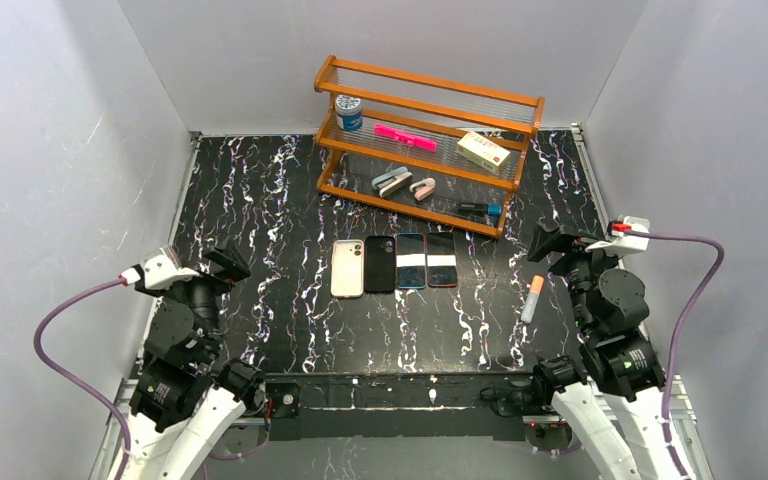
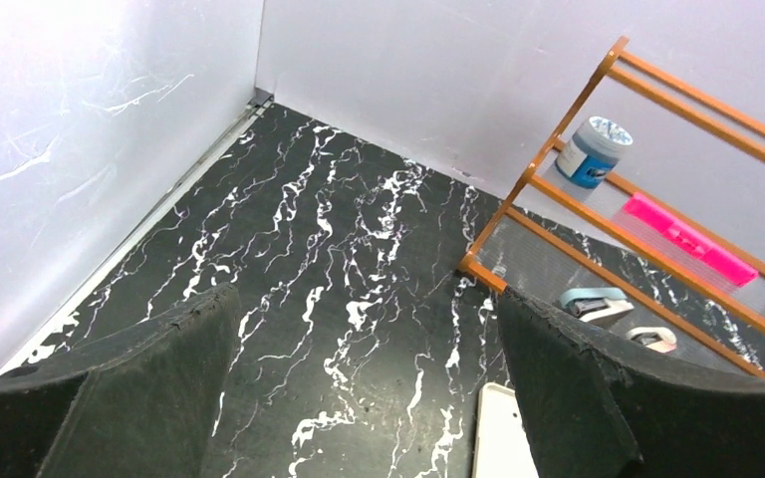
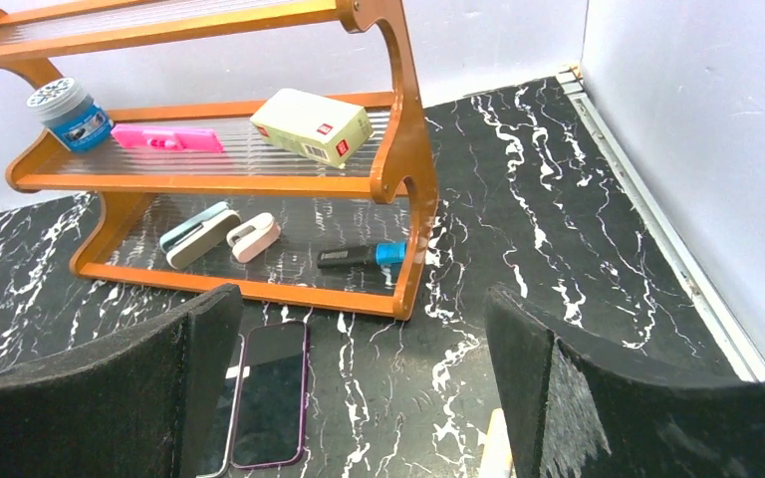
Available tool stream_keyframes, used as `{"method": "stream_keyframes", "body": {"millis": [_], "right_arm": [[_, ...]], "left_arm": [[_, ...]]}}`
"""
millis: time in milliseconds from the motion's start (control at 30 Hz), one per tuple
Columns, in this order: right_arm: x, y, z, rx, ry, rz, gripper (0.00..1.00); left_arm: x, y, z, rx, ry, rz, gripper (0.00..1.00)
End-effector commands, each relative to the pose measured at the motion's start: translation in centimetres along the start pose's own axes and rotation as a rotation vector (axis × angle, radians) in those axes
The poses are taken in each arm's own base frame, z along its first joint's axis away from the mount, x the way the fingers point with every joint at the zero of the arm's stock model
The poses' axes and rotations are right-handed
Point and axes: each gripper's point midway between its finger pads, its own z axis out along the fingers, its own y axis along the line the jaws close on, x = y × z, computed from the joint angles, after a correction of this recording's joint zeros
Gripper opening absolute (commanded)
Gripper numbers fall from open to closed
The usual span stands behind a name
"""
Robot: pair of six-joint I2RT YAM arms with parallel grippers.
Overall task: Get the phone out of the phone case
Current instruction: Reset both arms
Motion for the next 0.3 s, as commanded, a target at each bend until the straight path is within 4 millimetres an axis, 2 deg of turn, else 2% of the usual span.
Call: {"method": "stream_keyframes", "body": {"millis": [0, 267], "right_arm": [[-0.58, -0.83, -0.16, 0.033, -0.045, -0.02, 0.99], [-0.15, -0.54, 0.16, 0.022, -0.029, -0.021, 0.99]], "left_arm": [[0.45, 0.78, 0.24, -0.036, -0.026, 0.013, 0.98], [1.05, 0.38, 0.33, -0.01, -0.023, 0.016, 0.98]]}}
